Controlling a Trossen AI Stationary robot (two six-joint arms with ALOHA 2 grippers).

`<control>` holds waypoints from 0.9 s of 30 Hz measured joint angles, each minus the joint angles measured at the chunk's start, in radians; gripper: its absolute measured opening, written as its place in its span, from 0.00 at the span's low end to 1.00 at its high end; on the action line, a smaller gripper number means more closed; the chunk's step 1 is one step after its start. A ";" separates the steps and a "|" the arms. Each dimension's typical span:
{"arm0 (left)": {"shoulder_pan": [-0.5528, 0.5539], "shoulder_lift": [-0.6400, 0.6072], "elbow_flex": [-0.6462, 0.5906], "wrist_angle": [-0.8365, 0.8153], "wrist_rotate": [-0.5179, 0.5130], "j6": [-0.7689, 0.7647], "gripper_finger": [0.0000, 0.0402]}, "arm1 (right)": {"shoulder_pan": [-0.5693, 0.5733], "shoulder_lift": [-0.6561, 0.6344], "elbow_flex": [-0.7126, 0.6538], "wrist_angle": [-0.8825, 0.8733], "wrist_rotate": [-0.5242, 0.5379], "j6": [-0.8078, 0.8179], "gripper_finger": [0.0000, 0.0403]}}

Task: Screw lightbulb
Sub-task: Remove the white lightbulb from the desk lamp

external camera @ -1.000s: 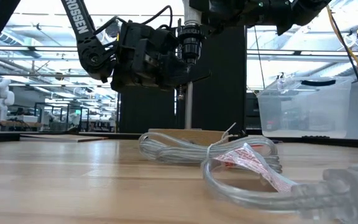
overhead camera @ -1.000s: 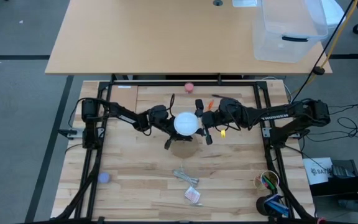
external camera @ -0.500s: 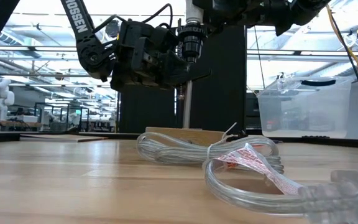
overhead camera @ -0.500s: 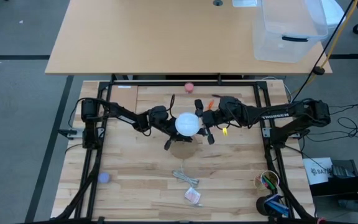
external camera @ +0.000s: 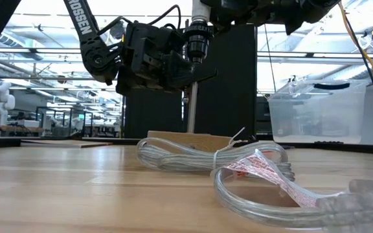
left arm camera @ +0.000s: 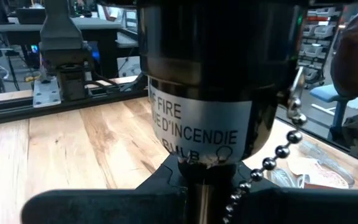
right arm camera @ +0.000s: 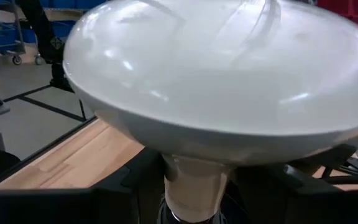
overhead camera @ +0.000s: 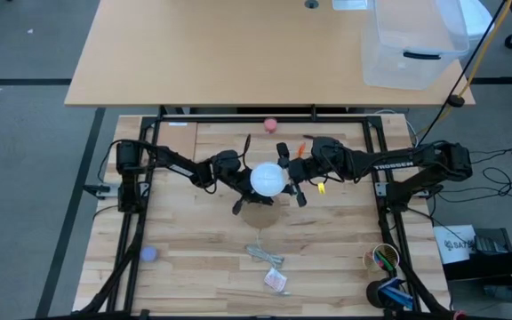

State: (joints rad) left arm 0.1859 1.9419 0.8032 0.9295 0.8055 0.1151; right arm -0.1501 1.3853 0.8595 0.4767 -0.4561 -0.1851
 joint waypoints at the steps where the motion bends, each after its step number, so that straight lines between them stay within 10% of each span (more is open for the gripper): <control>1: 0.000 0.000 0.000 0.000 0.002 0.001 0.06 | 0.000 0.000 0.001 -0.002 0.000 -0.005 0.42; 27: -0.006 0.000 -0.001 0.001 0.026 0.008 0.06 | 0.003 0.001 0.010 -0.002 -0.049 -0.050 0.42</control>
State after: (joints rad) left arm 0.1803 1.9419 0.8020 0.9307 0.8318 0.1230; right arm -0.1474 1.3865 0.8696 0.4744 -0.5049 -0.2350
